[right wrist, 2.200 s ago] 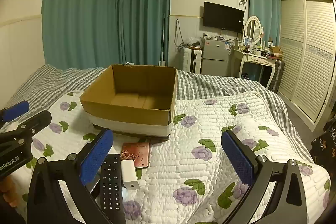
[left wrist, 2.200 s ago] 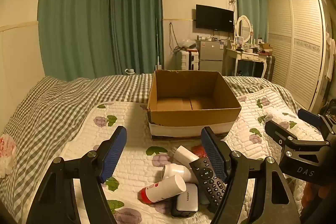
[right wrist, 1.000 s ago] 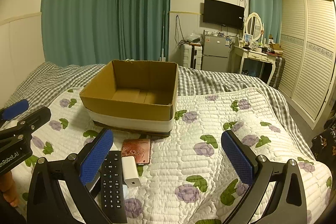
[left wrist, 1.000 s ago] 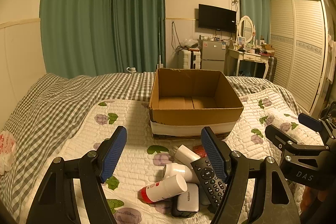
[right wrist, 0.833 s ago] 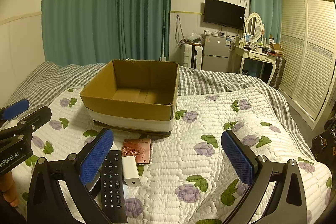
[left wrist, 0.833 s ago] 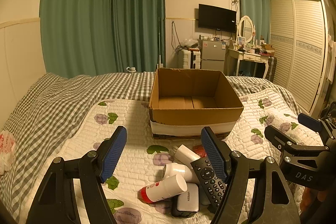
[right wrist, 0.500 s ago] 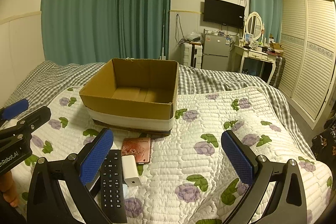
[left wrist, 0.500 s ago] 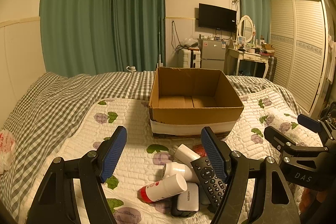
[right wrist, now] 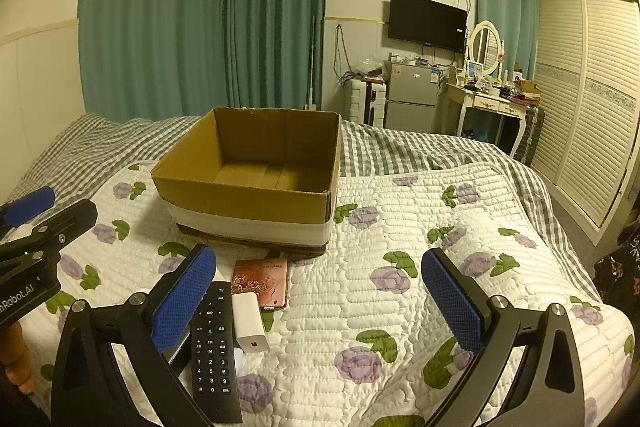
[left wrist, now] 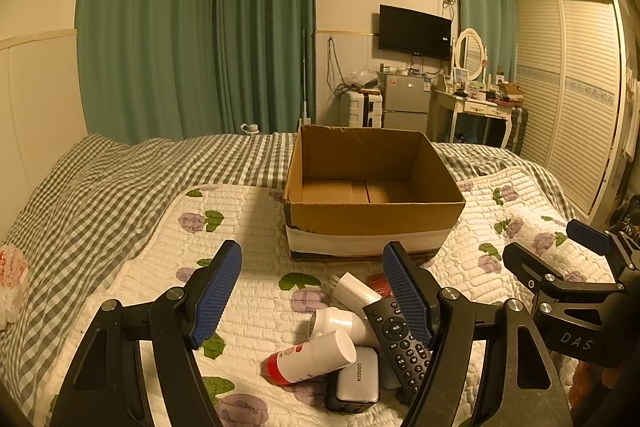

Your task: Organize rigid objects

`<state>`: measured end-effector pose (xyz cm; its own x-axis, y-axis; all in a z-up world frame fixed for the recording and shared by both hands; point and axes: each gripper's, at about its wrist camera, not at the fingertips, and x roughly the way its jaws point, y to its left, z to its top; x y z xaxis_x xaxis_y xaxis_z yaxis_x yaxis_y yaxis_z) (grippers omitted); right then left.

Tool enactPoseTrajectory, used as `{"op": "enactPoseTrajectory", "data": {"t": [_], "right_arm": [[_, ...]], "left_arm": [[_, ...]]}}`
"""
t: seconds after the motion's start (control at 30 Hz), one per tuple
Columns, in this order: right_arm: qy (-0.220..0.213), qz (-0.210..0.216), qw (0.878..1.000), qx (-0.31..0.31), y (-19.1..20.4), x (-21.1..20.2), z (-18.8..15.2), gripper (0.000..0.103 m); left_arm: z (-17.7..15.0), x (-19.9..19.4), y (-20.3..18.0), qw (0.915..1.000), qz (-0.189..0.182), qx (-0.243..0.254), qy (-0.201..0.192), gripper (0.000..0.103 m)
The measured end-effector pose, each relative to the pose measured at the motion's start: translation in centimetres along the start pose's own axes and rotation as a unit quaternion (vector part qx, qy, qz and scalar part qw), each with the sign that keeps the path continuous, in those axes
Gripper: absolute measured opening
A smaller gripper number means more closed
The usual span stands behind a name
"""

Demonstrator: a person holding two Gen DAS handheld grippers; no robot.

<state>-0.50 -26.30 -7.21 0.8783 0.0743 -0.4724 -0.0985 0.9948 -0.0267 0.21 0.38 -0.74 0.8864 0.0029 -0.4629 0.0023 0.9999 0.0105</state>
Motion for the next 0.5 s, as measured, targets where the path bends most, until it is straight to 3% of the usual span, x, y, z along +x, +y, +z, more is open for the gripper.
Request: {"op": "enactPoseTrajectory", "data": {"t": [0.5], "right_arm": [[0.003, 0.009, 1.000, -0.002, 0.15, 0.15, -0.19, 0.103]], "left_arm": [[-0.01, 0.01, -0.01, 1.0000, 0.000, -0.001, 0.000, 0.076]]}}
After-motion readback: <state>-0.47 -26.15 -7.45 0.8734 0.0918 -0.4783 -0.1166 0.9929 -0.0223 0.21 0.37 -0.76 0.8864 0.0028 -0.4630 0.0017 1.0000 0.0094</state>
